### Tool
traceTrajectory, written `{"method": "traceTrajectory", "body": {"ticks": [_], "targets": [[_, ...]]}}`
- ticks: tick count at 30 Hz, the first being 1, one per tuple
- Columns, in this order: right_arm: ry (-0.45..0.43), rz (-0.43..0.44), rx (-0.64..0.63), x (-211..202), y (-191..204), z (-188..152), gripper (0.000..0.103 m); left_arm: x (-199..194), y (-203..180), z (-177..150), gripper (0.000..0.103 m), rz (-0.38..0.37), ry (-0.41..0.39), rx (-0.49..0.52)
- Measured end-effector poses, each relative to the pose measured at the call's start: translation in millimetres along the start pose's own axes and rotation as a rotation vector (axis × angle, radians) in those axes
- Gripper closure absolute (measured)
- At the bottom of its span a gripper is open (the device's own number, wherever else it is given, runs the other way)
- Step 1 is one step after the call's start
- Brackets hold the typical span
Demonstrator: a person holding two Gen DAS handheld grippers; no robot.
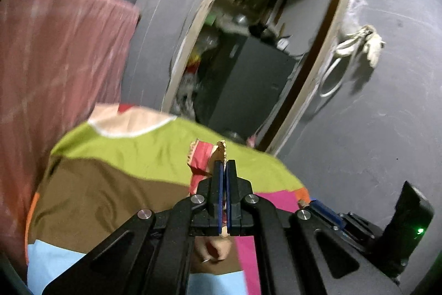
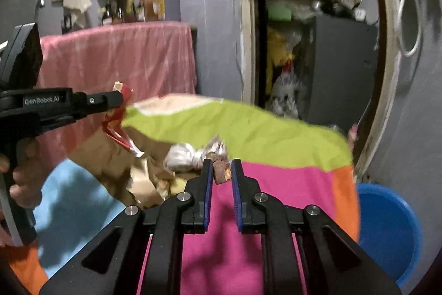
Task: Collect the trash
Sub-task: 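Carry both scraps over the blue bucket and open both tools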
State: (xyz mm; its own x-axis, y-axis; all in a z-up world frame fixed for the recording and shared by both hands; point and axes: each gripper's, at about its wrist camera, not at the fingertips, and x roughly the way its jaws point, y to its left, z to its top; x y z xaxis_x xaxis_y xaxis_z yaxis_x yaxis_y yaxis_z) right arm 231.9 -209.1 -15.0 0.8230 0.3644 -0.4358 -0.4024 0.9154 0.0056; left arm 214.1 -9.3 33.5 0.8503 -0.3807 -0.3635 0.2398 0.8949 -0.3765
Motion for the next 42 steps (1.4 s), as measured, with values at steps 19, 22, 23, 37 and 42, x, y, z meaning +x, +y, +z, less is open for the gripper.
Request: {"method": "traceTrajectory", "body": {"ticks": [19, 22, 23, 37, 42], "targets": [[-0.404, -0.368, -0.041, -141, -66, 17, 0.092, 14, -159, -11, 0.103, -0.255, -0.221, 0.184], [-0.444, -0.426, -0.046, -156, -80, 13, 0.092, 26, -183, -18, 0.103, -0.282, -0.234, 0.196], [-0.455, -0.446, -0.046, -160, -86, 12, 0.092, 31, -189, -20, 0.103, -0.288, -0.238, 0.202], [-0.436, -0.544, 0.032, -163, -156, -27, 0.092, 97, -247, -59, 0.103, -0.258, -0.184, 0.294], [-0.372, -0.528, 0.1, -148, -173, -46, 0.092, 128, -250, -72, 0.103, -0.239, -0.061, 0.28]]}}
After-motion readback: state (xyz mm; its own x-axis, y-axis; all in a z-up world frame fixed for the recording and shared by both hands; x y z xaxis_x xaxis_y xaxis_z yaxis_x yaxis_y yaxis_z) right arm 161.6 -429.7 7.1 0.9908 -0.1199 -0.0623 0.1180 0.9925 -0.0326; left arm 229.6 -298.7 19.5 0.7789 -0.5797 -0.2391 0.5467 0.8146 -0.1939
